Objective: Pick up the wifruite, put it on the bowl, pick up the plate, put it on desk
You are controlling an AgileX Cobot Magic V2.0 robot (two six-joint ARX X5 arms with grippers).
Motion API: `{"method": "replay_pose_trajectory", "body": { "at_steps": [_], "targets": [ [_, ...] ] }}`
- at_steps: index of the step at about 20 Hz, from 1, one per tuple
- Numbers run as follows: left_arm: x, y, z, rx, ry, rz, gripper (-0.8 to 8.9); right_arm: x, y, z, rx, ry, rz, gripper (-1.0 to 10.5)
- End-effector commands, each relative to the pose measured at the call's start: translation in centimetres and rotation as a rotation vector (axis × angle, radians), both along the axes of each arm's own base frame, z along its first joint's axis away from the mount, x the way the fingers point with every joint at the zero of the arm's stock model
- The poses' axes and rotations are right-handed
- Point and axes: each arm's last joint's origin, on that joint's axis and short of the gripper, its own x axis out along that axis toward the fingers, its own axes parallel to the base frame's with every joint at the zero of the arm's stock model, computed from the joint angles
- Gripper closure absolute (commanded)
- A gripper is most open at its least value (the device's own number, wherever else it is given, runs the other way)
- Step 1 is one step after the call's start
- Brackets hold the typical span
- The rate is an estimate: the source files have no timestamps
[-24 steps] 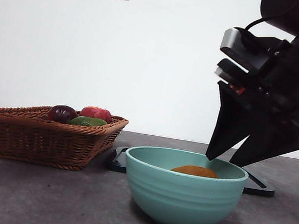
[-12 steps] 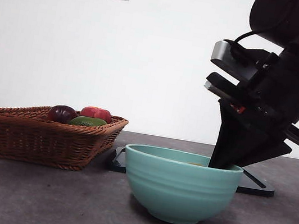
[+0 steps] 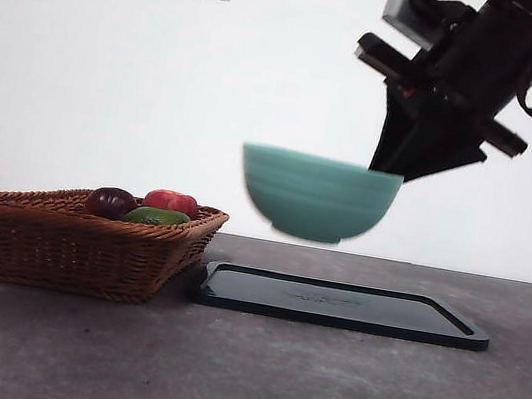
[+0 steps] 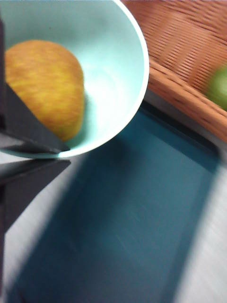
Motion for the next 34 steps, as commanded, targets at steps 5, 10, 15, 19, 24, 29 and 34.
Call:
{"method": "replay_pose_trajectory", "body": {
  "at_steps": [5, 10, 15, 19, 24, 29, 34],
  "targets": [
    [0.0, -0.1, 0.2, 0.000, -0.014, -0.020, 4.70, 6.8, -0.8, -0.8, -0.006, 0.024, -0.109, 9.4],
    [0.0, -0.1, 0.1, 0.003, -0.009, -0.020, 4.70, 9.8, -0.6, -4.5, -0.032, 0.085, -0.133, 9.4],
    [0.0, -0.1, 0.2, 0.002, -0.010, -0.020, 4.70, 10.1, -0.5, -5.5, -0.043, 0.106, -0.133, 9.4],
    [0.0, -0.1, 0.2, 0.002, -0.010, -0.020, 4.70, 10.0, -0.5, -5.6, -0.046, 0.114, -0.133, 9.2],
    [0.0, -0.1, 0.2, 0.002, -0.010, -0.020, 4.70, 9.7, -0.7, -5.1, -0.045, 0.118, -0.137, 7.4],
    [0.0, -0.1, 0.2, 0.002, -0.011, -0.020, 4.70, 6.2, -2.2, 2.9, 0.014, -0.062, -0.122, 7.3],
    [0.0, -0.1, 0.2, -0.002, -0.016, -0.020, 4.70, -2.0, -4.8, 10.8, 0.037, -0.197, -0.041, 7.3]
  ]
}}
